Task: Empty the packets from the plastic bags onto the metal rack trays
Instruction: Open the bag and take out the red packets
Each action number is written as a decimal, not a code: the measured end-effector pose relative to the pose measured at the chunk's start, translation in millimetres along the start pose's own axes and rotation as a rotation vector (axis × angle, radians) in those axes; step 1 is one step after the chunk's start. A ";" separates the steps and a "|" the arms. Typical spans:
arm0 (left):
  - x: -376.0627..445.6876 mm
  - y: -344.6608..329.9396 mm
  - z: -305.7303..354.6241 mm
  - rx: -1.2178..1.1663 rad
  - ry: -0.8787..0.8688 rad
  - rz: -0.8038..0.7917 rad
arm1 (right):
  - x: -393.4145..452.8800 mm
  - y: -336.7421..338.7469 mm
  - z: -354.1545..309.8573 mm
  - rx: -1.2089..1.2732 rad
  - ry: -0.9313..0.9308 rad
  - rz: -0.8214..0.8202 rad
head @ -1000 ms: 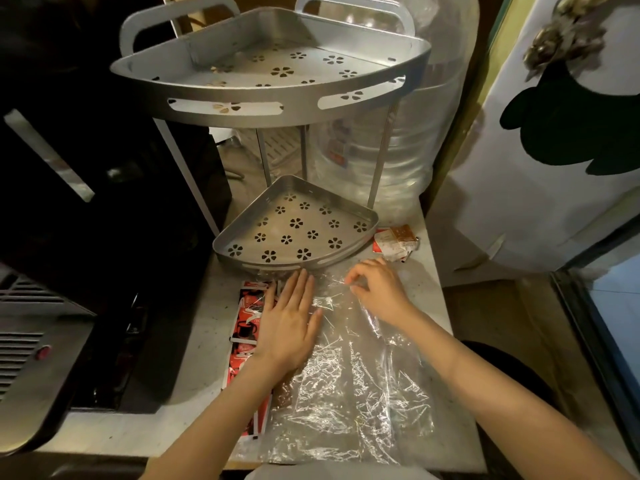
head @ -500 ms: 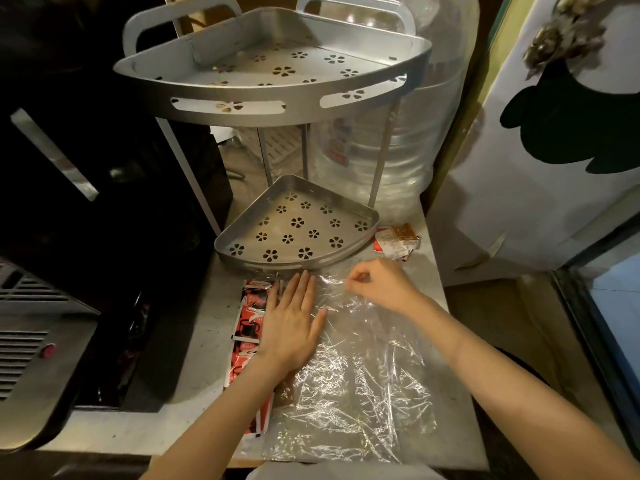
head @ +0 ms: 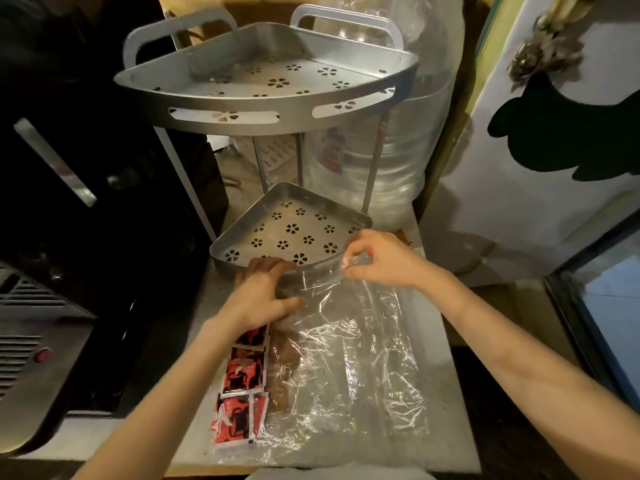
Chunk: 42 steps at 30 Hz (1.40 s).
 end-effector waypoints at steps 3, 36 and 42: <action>3.1 12.6 -3.1 -0.026 -0.054 -0.006 | 1.3 2.8 -3.0 0.129 -0.050 -0.060; -69.8 168.6 49.1 0.218 0.078 0.442 | -11.9 113.2 -83.9 0.321 0.247 0.418; -100.4 117.5 35.8 0.273 -0.161 0.731 | -56.6 71.6 -72.7 0.435 0.295 0.529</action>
Point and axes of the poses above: each hand's wrist, its own x-axis towards the middle knuckle, its own y-axis out of the back of the hand, z = x × y, the point moved 3 cm from there along x, towards the middle knuckle, and after that the axes turned 15 degrees about y, right-handed, at the moved point
